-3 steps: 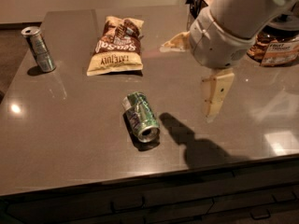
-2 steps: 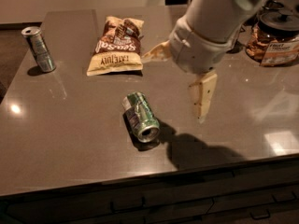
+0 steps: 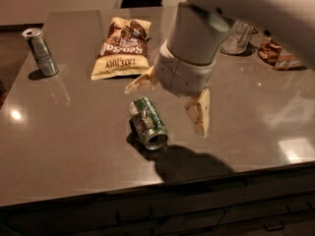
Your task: Place green can upright
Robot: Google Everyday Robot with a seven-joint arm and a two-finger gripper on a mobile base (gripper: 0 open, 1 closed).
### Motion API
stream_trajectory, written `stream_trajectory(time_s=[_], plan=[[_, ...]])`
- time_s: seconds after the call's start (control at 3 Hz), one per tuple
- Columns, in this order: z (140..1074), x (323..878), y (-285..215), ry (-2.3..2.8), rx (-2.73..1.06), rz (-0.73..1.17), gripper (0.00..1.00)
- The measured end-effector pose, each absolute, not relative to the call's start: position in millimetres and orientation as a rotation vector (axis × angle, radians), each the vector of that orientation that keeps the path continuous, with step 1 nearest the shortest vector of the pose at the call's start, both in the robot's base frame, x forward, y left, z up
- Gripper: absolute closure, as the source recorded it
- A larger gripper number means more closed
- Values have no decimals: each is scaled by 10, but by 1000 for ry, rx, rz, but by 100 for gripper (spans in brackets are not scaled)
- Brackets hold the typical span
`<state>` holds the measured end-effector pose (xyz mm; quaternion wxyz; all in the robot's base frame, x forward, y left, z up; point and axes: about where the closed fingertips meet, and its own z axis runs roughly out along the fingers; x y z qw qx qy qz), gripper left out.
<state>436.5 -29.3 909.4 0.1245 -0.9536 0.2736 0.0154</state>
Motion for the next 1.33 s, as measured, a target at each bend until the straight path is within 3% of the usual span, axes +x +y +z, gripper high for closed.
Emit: stream_trajectory(time_s=[1.33], plan=[[8653,4202,59,482,-2955,83,0]])
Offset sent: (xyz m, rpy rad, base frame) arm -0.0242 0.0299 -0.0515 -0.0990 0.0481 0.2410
